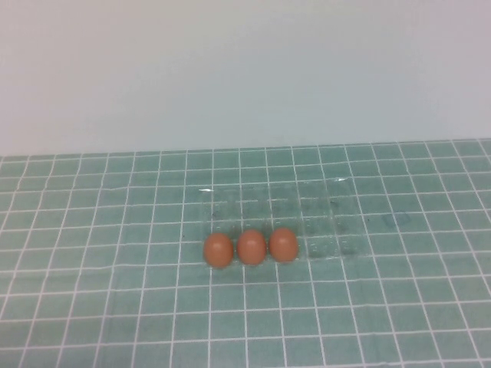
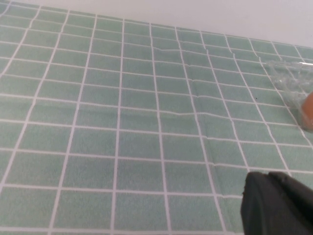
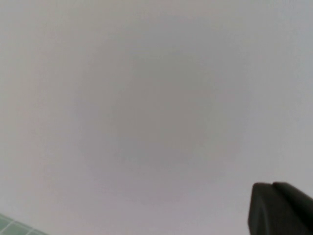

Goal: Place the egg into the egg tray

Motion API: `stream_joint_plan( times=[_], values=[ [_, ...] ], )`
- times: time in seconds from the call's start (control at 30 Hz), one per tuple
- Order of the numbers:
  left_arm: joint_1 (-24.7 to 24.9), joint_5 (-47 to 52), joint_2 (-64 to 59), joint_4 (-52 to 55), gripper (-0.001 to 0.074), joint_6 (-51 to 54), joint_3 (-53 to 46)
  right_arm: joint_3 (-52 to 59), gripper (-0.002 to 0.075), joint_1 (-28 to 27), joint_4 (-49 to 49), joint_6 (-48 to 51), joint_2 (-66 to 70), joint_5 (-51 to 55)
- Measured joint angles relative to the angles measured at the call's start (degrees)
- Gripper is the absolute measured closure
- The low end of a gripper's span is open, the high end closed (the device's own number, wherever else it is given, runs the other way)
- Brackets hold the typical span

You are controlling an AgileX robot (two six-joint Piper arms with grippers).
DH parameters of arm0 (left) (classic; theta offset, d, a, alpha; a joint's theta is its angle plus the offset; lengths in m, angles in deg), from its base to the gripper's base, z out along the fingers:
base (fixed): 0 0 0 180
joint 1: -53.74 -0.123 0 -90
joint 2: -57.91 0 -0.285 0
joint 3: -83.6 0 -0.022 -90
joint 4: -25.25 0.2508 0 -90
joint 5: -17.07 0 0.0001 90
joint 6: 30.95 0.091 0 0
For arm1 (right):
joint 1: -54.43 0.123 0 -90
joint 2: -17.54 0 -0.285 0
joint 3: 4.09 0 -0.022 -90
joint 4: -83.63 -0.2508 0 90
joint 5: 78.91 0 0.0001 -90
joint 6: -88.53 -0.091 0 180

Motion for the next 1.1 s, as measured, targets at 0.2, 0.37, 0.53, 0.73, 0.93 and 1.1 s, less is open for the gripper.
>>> stream_joint_plan(
  times=[0.2,0.37,0.53,0.73,0.93,1.1],
  values=[
    [0.00,0.00,0.00,0.00,0.0736,0.00,0.00,5.74,0.0727,-7.94,-3.13,0.09,-7.08,1.49],
    [0.00,0.00,0.00,0.00,0.0736,0.00,0.00,8.43,0.0727,-9.90,-4.23,0.34,-6.93,3.11],
    [0.00,0.00,0.00,0.00,0.0736,0.00,0.00,11.30,0.0727,-9.95,-5.61,0.42,-5.64,2.12],
    [0.00,0.00,0.00,0.00,0.0736,0.00,0.00,19.69,0.0727,-9.95,4.88,-11.82,-7.27,0.76],
    [0.00,0.00,0.00,0.00,0.0736,0.00,0.00,34.05,0.0727,-9.95,33.50,-45.40,-16.45,-3.97],
    [0.00,0.00,0.00,0.00,0.0736,0.00,0.00,35.84,0.0727,-9.95,38.59,-51.11,-23.64,3.48]
  ],
)
